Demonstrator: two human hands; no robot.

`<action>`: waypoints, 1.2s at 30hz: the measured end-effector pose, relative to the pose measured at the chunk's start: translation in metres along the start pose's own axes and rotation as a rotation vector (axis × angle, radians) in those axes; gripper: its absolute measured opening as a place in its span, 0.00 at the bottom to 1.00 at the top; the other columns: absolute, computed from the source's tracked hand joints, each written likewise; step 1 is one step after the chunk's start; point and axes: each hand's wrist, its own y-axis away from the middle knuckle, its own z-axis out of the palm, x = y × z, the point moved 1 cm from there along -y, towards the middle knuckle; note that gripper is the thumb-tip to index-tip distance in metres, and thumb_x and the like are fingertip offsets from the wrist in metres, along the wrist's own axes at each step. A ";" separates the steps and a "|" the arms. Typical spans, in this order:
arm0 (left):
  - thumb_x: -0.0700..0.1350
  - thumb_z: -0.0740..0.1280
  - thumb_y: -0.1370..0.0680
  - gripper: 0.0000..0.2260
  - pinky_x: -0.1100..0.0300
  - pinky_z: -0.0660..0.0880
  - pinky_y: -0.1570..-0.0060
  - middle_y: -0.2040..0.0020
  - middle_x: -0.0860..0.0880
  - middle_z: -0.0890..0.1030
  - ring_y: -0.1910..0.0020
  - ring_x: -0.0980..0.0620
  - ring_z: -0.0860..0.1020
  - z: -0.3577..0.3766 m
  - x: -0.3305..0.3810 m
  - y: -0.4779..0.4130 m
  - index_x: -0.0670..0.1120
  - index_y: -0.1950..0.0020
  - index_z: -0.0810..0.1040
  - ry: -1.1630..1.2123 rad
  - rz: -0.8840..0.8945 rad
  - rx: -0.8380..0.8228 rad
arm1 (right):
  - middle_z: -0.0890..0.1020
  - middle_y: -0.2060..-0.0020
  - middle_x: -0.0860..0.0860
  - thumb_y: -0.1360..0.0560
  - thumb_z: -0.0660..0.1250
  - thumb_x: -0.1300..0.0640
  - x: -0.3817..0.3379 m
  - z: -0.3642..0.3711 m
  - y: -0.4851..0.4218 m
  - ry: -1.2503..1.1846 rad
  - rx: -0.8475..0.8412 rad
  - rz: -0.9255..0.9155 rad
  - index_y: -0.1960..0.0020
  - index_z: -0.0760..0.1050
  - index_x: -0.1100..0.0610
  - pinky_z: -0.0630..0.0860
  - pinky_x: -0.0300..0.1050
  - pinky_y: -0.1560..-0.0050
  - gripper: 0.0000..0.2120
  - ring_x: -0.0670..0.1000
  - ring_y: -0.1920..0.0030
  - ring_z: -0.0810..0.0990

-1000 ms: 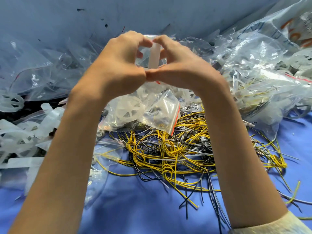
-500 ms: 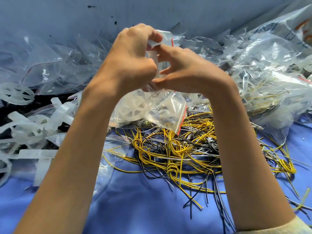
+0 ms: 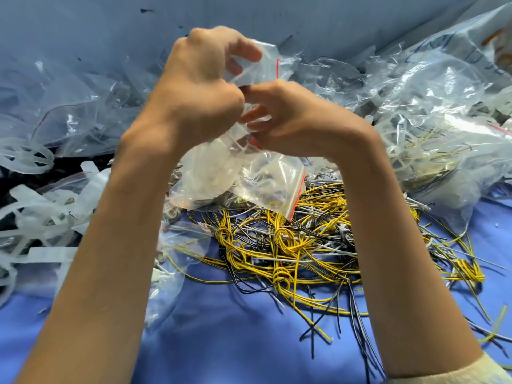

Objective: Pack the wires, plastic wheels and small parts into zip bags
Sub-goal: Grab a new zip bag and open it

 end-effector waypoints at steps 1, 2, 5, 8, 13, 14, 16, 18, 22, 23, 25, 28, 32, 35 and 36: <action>0.38 0.57 0.36 0.28 0.69 0.73 0.48 0.46 0.49 0.79 0.47 0.57 0.76 -0.003 -0.001 0.000 0.47 0.38 0.78 0.012 -0.014 0.014 | 0.78 0.46 0.46 0.27 0.67 0.63 0.001 0.000 0.000 0.028 0.030 0.001 0.36 0.75 0.53 0.77 0.44 0.43 0.20 0.50 0.44 0.80; 0.38 0.57 0.37 0.28 0.69 0.73 0.48 0.47 0.49 0.79 0.48 0.57 0.76 -0.006 -0.003 0.001 0.47 0.39 0.78 0.021 -0.030 0.027 | 0.79 0.48 0.46 0.26 0.67 0.62 0.002 0.000 0.000 0.074 0.073 -0.001 0.37 0.76 0.53 0.76 0.41 0.45 0.18 0.49 0.45 0.80; 0.32 0.56 0.33 0.27 0.70 0.73 0.50 0.47 0.49 0.79 0.49 0.58 0.77 -0.014 -0.008 0.001 0.49 0.40 0.78 0.015 -0.097 0.081 | 0.81 0.55 0.47 0.24 0.66 0.58 0.001 -0.001 -0.002 0.144 0.226 -0.031 0.43 0.80 0.54 0.75 0.40 0.46 0.11 0.47 0.51 0.81; 0.34 0.54 0.33 0.27 0.72 0.72 0.53 0.49 0.50 0.78 0.51 0.58 0.76 -0.022 -0.004 0.004 0.49 0.38 0.78 -0.019 -0.145 0.125 | 0.83 0.53 0.53 0.24 0.66 0.58 0.001 0.000 -0.007 0.199 0.333 -0.066 0.46 0.82 0.56 0.74 0.45 0.44 0.09 0.50 0.50 0.80; 0.43 0.51 0.40 0.31 0.61 0.72 0.44 0.45 0.47 0.80 0.45 0.49 0.76 -0.010 0.035 0.016 0.48 0.40 0.79 -0.209 0.015 0.083 | 0.75 0.61 0.41 0.27 0.63 0.69 0.000 0.012 -0.008 0.036 0.134 -0.136 0.51 0.75 0.54 0.70 0.24 0.54 0.11 0.32 0.61 0.71; 0.43 0.51 0.41 0.31 0.58 0.72 0.43 0.45 0.44 0.80 0.45 0.46 0.76 -0.007 0.040 0.017 0.46 0.41 0.79 -0.245 0.036 0.067 | 0.72 0.65 0.39 0.27 0.63 0.71 0.002 0.013 -0.006 -0.038 0.114 -0.139 0.54 0.71 0.53 0.68 0.22 0.60 0.13 0.29 0.66 0.70; 0.44 0.51 0.41 0.31 0.57 0.72 0.43 0.45 0.44 0.80 0.44 0.45 0.76 -0.007 0.042 0.018 0.47 0.41 0.79 -0.252 0.033 0.048 | 0.76 0.71 0.38 0.28 0.62 0.76 0.004 0.013 -0.001 -0.243 0.010 -0.140 0.58 0.71 0.53 0.68 0.22 0.62 0.18 0.27 0.67 0.72; 0.45 0.52 0.40 0.31 0.63 0.72 0.46 0.44 0.47 0.80 0.44 0.49 0.76 -0.011 0.035 0.016 0.50 0.39 0.78 -0.210 -0.002 0.030 | 0.80 0.68 0.35 0.28 0.59 0.79 0.009 0.013 0.002 -0.350 -0.102 -0.127 0.56 0.72 0.52 0.70 0.24 0.57 0.21 0.28 0.63 0.75; 0.45 0.62 0.32 0.22 0.63 0.69 0.51 0.44 0.47 0.80 0.46 0.49 0.77 -0.006 0.018 0.009 0.52 0.38 0.78 -0.235 -0.066 -0.201 | 0.81 0.53 0.56 0.22 0.62 0.65 0.011 0.022 -0.008 -0.023 -0.211 -0.014 0.48 0.78 0.62 0.74 0.43 0.45 0.07 0.47 0.53 0.76; 0.43 0.64 0.29 0.20 0.62 0.69 0.51 0.43 0.47 0.80 0.46 0.49 0.77 -0.001 0.016 0.009 0.53 0.37 0.77 -0.258 -0.046 -0.286 | 0.80 0.48 0.56 0.22 0.61 0.61 0.015 0.023 -0.010 0.115 -0.220 0.004 0.43 0.77 0.64 0.72 0.46 0.40 0.11 0.51 0.48 0.76; 0.44 0.63 0.26 0.21 0.61 0.72 0.48 0.40 0.50 0.80 0.46 0.50 0.78 0.008 0.012 0.009 0.56 0.33 0.74 -0.286 0.029 -0.455 | 0.76 0.44 0.51 0.22 0.60 0.59 0.020 0.022 -0.009 0.259 -0.240 0.050 0.36 0.73 0.61 0.66 0.41 0.35 0.16 0.50 0.39 0.73; 0.51 0.66 0.25 0.30 0.62 0.71 0.43 0.33 0.56 0.73 0.42 0.55 0.77 0.011 0.002 0.009 0.64 0.26 0.58 -0.193 0.075 -0.626 | 0.79 0.42 0.58 0.25 0.61 0.58 0.029 0.017 -0.005 0.254 -0.302 0.134 0.39 0.74 0.56 0.71 0.53 0.38 0.15 0.57 0.40 0.76; 0.68 0.69 0.41 0.54 0.59 0.63 0.31 0.25 0.61 0.60 0.32 0.64 0.67 -0.001 -0.026 -0.001 0.61 0.24 0.41 -0.148 0.011 -0.651 | 0.82 0.46 0.50 0.27 0.69 0.48 0.035 0.012 -0.001 0.193 -0.370 0.204 0.38 0.73 0.52 0.74 0.54 0.40 0.19 0.52 0.45 0.80; 0.67 0.73 0.43 0.55 0.57 0.62 0.31 0.26 0.58 0.64 0.30 0.56 0.66 0.001 -0.045 0.000 0.58 0.23 0.49 -0.432 -0.098 -0.812 | 0.84 0.50 0.49 0.31 0.73 0.47 0.039 0.008 0.002 0.097 -0.361 0.212 0.38 0.72 0.55 0.75 0.53 0.41 0.25 0.51 0.48 0.82; 0.64 0.75 0.41 0.48 0.57 0.65 0.34 0.30 0.58 0.70 0.32 0.54 0.69 0.006 -0.049 0.002 0.58 0.25 0.57 -0.479 -0.129 -0.894 | 0.84 0.50 0.50 0.34 0.73 0.43 0.037 0.007 0.003 0.084 -0.351 0.216 0.37 0.72 0.55 0.75 0.53 0.41 0.30 0.52 0.48 0.82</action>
